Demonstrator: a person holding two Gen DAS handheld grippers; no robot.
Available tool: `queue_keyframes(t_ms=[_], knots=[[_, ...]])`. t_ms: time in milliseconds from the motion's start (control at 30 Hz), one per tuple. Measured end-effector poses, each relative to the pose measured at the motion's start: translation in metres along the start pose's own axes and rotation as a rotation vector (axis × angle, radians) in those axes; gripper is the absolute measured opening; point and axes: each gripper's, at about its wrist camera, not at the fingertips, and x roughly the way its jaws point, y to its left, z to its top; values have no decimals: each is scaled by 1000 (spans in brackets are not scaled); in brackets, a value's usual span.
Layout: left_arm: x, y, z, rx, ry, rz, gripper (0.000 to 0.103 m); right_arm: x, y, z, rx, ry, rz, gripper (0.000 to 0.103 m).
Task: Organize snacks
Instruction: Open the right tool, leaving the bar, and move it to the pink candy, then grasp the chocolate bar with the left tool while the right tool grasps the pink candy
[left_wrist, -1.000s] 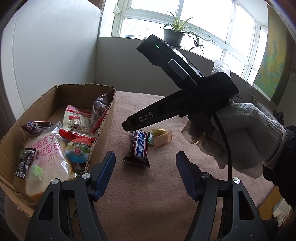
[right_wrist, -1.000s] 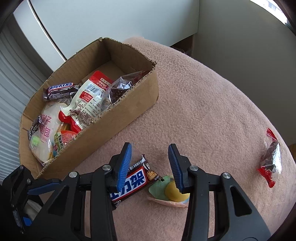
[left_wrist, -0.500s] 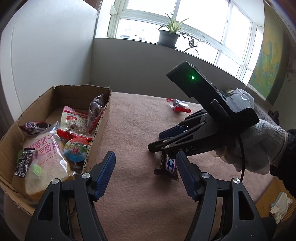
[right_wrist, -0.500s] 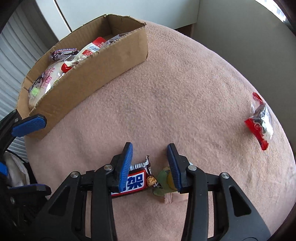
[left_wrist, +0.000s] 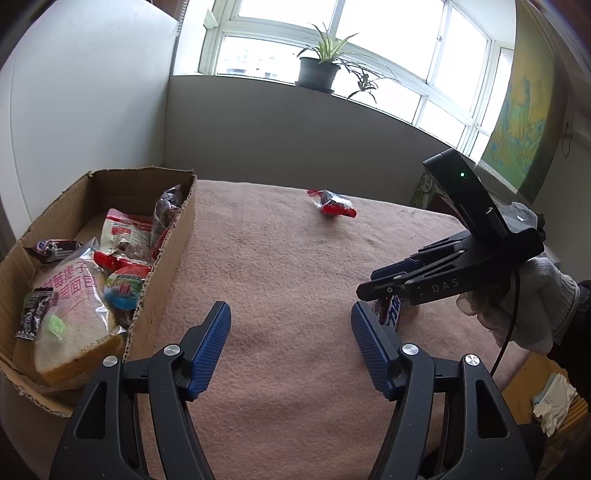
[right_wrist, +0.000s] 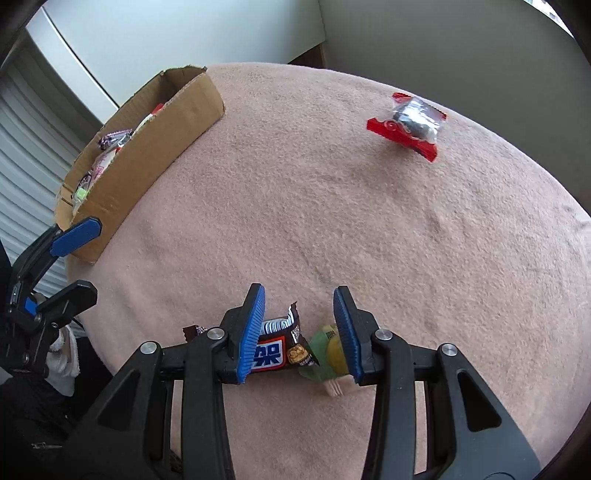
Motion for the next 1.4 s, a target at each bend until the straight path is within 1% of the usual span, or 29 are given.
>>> queue_keyframes(t_ms=[33, 67, 133, 167, 233, 333, 433, 500, 567, 633, 733, 833, 900, 967, 1033, 1100, 1133, 1167, 1200, 1233, 1300, 1333, 1400], knots=[[2, -4, 0, 7, 6, -9, 67, -11, -11, -7, 46, -38, 13, 40], [5, -8, 0, 17, 14, -18, 67, -16, -6, -3, 92, -74, 30, 41], [11, -19, 0, 51, 31, -34, 67, -31, -22, -16, 173, -133, 66, 41], [14, -25, 0, 68, 34, -34, 67, -35, -25, -22, 207, -151, 56, 41], [21, -34, 1, 91, 46, -35, 67, -39, -30, -31, 250, -178, 4, 41], [30, -45, 3, 114, 65, -58, 67, -35, -34, -31, 311, -200, -33, 41], [37, -56, 1, 137, 76, -62, 67, -31, -35, -25, 350, -222, -30, 41], [41, -64, -1, 155, 86, -68, 68, -28, -35, -24, 354, -220, -34, 41], [46, -72, -4, 175, 96, -64, 68, -18, -27, -19, 344, -208, -65, 41], [53, -78, -5, 192, 108, -54, 68, -13, -22, -19, 315, -188, -87, 41], [62, -87, -6, 230, 121, -24, 68, -18, -18, -23, 270, -176, -136, 41], [70, -90, -8, 248, 144, -16, 68, -20, -21, -30, 230, -136, -194, 41], [73, -91, -7, 255, 153, -8, 68, -19, -27, -35, 233, -113, -214, 41], [76, -91, -7, 248, 161, 8, 67, -21, -32, -37, 239, -110, -218, 41], [79, -87, -7, 228, 170, 12, 62, -27, -34, -39, 255, -137, -179, 41], [80, -84, -6, 216, 183, 1, 47, -33, -27, -38, 236, -166, -159, 41], [81, -83, -6, 216, 185, -1, 44, -32, -21, -37, 213, -166, -155, 44], [81, -84, -7, 217, 187, -1, 38, -30, -13, -36, 182, -160, -150, 47], [81, -84, -8, 219, 190, 1, 34, -27, -6, -35, 151, -152, -151, 58], [82, -84, -8, 218, 193, 6, 33, -24, 1, -36, 125, -149, -163, 65], [84, -83, -9, 213, 200, 14, 31, -19, 12, -36, 91, -145, -188, 67], [84, -82, -8, 208, 201, 13, 31, -17, 13, -35, 98, -144, -181, 67], [83, -81, -9, 207, 200, 13, 30, -15, 8, -32, 156, -145, -140, 67]])
